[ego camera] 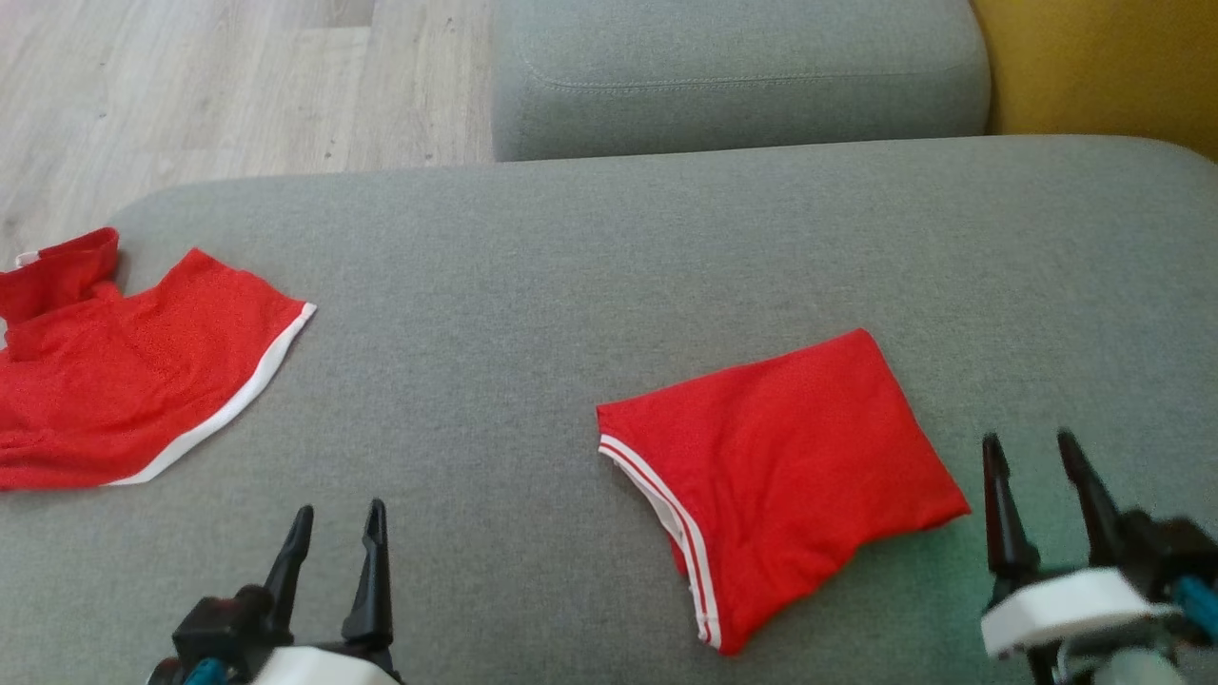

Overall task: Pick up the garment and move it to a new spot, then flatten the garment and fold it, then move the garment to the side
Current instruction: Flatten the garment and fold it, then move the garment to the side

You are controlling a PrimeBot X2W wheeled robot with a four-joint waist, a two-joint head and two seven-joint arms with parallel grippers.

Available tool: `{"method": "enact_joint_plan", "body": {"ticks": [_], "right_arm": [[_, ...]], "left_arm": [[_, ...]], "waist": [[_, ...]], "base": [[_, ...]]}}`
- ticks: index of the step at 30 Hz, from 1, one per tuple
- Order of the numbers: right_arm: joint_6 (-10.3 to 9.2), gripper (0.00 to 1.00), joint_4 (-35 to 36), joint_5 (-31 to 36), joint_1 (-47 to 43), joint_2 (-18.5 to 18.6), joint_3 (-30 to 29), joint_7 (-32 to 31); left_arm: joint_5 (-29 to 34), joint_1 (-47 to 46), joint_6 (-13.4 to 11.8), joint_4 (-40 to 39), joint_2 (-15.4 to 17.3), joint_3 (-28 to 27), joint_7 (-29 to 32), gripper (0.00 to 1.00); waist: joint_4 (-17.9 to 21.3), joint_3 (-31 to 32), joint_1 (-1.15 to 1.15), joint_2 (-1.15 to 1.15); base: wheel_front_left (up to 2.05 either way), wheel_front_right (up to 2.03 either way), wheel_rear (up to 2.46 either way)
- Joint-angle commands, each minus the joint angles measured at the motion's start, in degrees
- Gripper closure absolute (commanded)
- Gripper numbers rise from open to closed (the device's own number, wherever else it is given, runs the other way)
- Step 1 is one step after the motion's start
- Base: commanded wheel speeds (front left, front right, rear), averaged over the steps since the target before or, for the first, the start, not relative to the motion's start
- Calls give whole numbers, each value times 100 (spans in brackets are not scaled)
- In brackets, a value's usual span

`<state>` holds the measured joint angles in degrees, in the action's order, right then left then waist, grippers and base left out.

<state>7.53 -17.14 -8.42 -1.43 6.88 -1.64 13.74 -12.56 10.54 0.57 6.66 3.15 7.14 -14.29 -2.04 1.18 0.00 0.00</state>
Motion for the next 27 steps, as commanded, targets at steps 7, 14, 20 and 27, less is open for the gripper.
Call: {"method": "enact_joint_plan", "body": {"ticks": [7, 14, 20, 27], "right_arm": [[-4, 0, -161, -130, -26, 132, 175, 118], [-4, 0, -101, -149, 35, 99, 159, 124], [-4, 0, -115, -180, 111, 120, 266, 125], [-4, 0, 87, -967, 888, 445, 577, -1148]], "left_arm": [[120, -76, 23, -216, -27, -314, -71, 0], [184, -42, 72, -171, -27, -416, -71, 0], [178, -35, 78, -165, -27, -418, -71, 0], [154, -92, 61, -202, -27, -407, -71, 0]], "waist": [[-52, -56, 0, 0], [-101, -78, 0, 0], [-146, -84, 0, 0], [-161, -304, 0, 0]], "base": [[0, 0, 0], [0, 0, 0], [0, 0, 0], [0, 0, 0]]}}
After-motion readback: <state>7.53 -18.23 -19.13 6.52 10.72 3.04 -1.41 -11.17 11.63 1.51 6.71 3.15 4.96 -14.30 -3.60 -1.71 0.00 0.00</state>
